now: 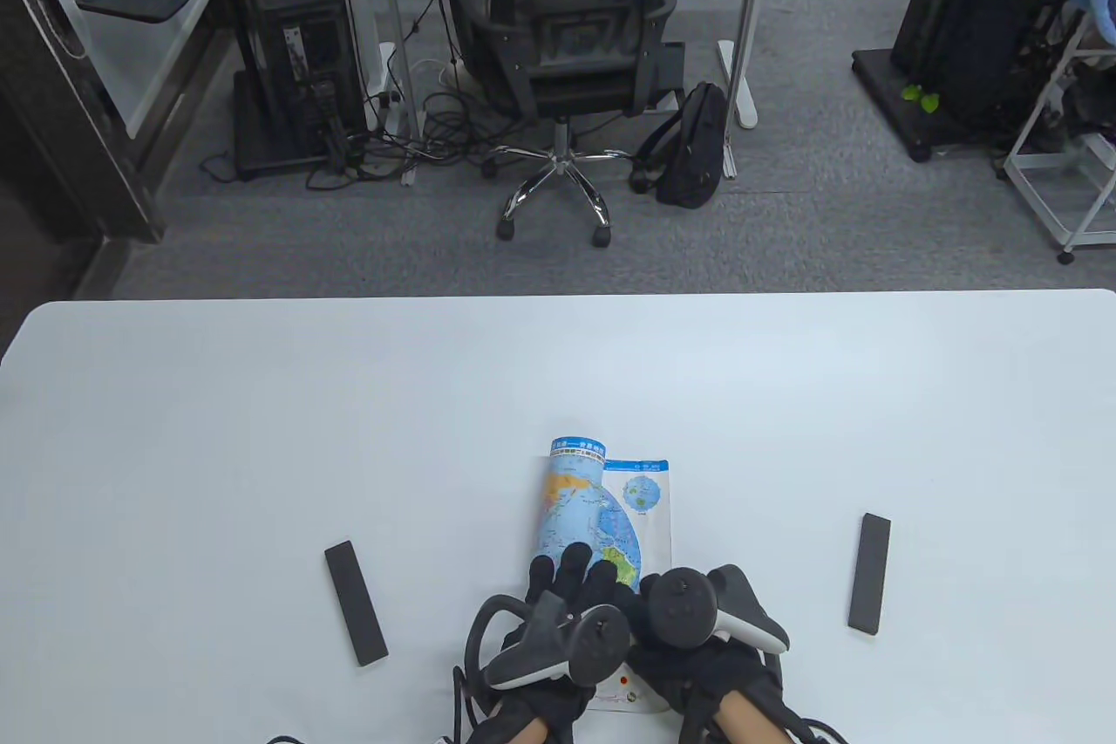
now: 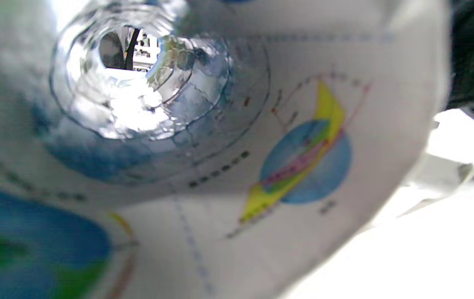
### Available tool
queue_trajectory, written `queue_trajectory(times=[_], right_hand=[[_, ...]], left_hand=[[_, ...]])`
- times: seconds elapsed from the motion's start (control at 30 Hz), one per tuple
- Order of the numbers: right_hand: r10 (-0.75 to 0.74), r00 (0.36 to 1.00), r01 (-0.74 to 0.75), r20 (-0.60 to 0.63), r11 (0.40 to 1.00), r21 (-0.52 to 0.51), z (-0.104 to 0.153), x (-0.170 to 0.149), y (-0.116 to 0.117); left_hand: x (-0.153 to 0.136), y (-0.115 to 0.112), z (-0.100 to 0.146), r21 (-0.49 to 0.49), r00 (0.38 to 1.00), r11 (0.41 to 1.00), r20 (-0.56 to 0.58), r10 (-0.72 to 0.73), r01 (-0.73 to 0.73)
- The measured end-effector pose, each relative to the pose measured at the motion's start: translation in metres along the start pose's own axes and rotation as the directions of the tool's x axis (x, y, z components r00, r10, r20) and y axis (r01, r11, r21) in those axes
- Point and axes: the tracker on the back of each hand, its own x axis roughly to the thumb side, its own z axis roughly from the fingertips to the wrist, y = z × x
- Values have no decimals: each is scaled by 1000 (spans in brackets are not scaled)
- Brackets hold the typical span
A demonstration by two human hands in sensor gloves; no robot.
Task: Unroll map and secure with paperweights
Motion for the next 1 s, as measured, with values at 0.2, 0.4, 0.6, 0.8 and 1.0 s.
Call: queue_trajectory(times=[0.2,0.4,0.6,0.8,1.0], right_hand=[[-13,999,13,-34,1000,-3,3,-6,-6],[6,992,-6,-126,1000,-3,10,-14,-14],[75,980,-66,-186,996,55,9,-16,-9],[132,973,-119,-190,990,80,6,-12,-3],[125,975,-113,-184,991,71,6,-13,-3]], left_hand=[[-12,8,6,2,995,1000,-94,17,-17],[-36,5,17,9,960,985,-222,172,-175],[-46,-7,16,-43,923,963,-301,241,-266],[-44,-23,9,-135,916,960,-357,185,-247],[-43,-23,10,-107,903,958,-377,209,-266]])
